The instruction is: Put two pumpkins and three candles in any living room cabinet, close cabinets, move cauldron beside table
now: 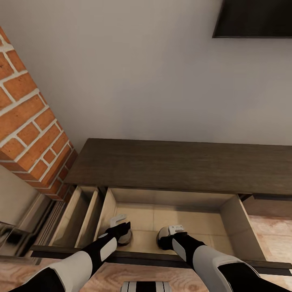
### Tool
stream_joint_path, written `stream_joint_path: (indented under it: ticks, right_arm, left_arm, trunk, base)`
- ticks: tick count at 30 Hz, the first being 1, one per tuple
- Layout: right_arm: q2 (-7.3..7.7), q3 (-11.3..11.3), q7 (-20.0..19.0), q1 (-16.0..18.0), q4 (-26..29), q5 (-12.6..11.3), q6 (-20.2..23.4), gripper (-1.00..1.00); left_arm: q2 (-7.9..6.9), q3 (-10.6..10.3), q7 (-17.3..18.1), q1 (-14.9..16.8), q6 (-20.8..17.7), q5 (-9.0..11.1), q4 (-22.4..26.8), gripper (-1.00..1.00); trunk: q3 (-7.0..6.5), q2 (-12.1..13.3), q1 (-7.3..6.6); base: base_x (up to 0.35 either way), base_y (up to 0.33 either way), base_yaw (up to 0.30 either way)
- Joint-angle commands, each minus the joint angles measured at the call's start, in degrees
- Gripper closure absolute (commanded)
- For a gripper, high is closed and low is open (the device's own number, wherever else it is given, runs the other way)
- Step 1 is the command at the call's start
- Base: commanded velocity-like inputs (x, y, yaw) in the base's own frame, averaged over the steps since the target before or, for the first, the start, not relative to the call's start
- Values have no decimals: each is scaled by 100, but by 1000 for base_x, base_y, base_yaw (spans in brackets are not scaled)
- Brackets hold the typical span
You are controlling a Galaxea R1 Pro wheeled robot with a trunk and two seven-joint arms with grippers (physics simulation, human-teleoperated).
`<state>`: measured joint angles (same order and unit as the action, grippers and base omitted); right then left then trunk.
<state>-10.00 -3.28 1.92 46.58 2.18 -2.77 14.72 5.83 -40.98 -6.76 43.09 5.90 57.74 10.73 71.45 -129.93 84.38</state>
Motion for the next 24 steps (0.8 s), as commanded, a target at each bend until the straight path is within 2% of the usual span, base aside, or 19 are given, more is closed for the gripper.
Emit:
stream_joint_path:
  ticks: [1,12,15,17,19,24]
  right_arm:
    - [0,-6,-28,0,1,5,5,100]
    - [0,-6,-156,0,1,5,-68,100]
    - [0,-2,-157,0,1,5,-243,100]
    - [0,2,-165,0,-6,4,-570,100]
    - [0,3,-237,0,-13,2,-697,100]
    - [0,3,-416,-2,-39,-3,-721,100]
  left_arm:
    - [-1,-2,-4,2,-3,0,26,-100]
    - [-7,1,-10,6,-9,-4,69,-100]
    - [-9,2,-10,6,-7,-5,70,-100]
    - [-8,2,-10,6,-5,-2,70,-100]
    - [-11,2,-10,6,-8,-1,70,-100]
    - [-12,0,-10,6,-9,-5,70,-100]
  trunk:
    - [0,0,0]
    - [0,0,0]
    - [0,0,0]
    - [0,0,0]
    - [0,0,0]
    - [0,0,0]
  base:
    - [0,0,0]
    - [0,0,0]
    - [0,0,0]
    - [0,0,0]
    - [0,0,0]
    - [0,0,0]
